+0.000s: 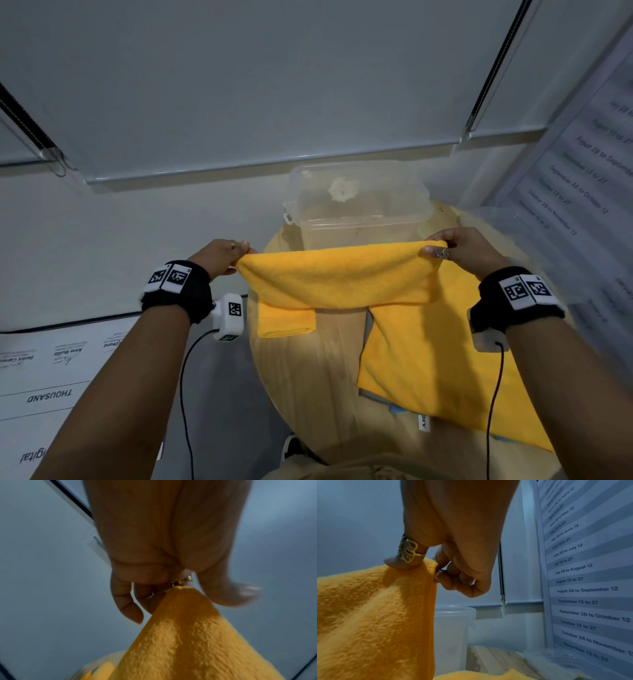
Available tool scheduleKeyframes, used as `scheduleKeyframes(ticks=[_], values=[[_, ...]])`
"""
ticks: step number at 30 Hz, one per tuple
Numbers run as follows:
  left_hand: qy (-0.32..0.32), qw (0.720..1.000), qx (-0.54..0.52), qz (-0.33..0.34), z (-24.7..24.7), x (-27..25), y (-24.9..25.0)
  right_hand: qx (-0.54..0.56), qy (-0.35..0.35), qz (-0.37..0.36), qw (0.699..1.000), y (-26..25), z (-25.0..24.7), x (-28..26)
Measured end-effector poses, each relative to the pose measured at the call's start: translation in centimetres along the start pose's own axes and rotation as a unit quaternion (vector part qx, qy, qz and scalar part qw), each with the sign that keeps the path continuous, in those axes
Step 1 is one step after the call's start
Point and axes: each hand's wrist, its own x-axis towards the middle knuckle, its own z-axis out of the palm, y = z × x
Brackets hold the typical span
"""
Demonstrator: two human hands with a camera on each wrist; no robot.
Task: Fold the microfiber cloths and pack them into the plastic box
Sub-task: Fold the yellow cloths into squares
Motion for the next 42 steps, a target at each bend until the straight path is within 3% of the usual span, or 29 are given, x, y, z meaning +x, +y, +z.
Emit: scheduleKeyframes(ticks=[3, 9, 15, 19, 22, 24, 26, 29, 34, 38, 42], values=[[-0.033, 0.997, 0.051, 0.053, -0.1, 0.4, 0.2, 0.038, 0.025, 0.010, 0.999, 0.4, -0.2, -0.2], [0.018, 0.987, 0.122, 0.103, 0.0, 2.3, 0.8, 0.091, 0.109, -0.025, 0.990, 1.6, -0.7, -0.6], [0.161, 0.966, 0.159, 0.122, -0.4, 4.9, 2.6, -0.003, 0.131, -0.042, 0.991, 1.6, -0.6, 1.5], [0.257, 0.941, 0.034, 0.217, -0.9, 5.0, 6.4, -0.059, 0.236, -0.118, 0.963, -0.9, -2.5, 2.7], [0.223, 0.935, -0.081, 0.262, -0.3, 3.0, 6.6, -0.048, 0.274, -0.135, 0.951, -1.3, -3.8, 0.7], [0.189, 0.943, -0.094, 0.256, 1.1, 1.6, 4.4, 0.010, 0.251, -0.099, 0.963, 0.6, -2.9, -2.1], [0.162, 0.960, -0.068, 0.219, 3.2, 0.3, 1.2, 0.143, 0.201, -0.046, 0.968, 3.1, -0.6, -5.6], [0.124, 0.987, -0.043, 0.098, 6.8, -1.0, -4.4, 0.283, 0.195, 0.082, 0.935, 7.0, 3.9, -10.3], [0.092, 0.991, 0.094, -0.017, 12.3, -2.5, -11.9, 0.256, 0.220, 0.272, 0.901, 13.3, 9.4, -13.7], [0.070, 0.995, 0.071, -0.026, 14.1, -3.5, -14.3, 0.219, 0.197, 0.313, 0.903, 14.5, 9.8, -13.2], [0.091, 0.992, 0.079, -0.023, 13.8, -3.8, -14.9, 0.152, 0.107, 0.361, 0.914, 14.2, 8.7, -12.6]])
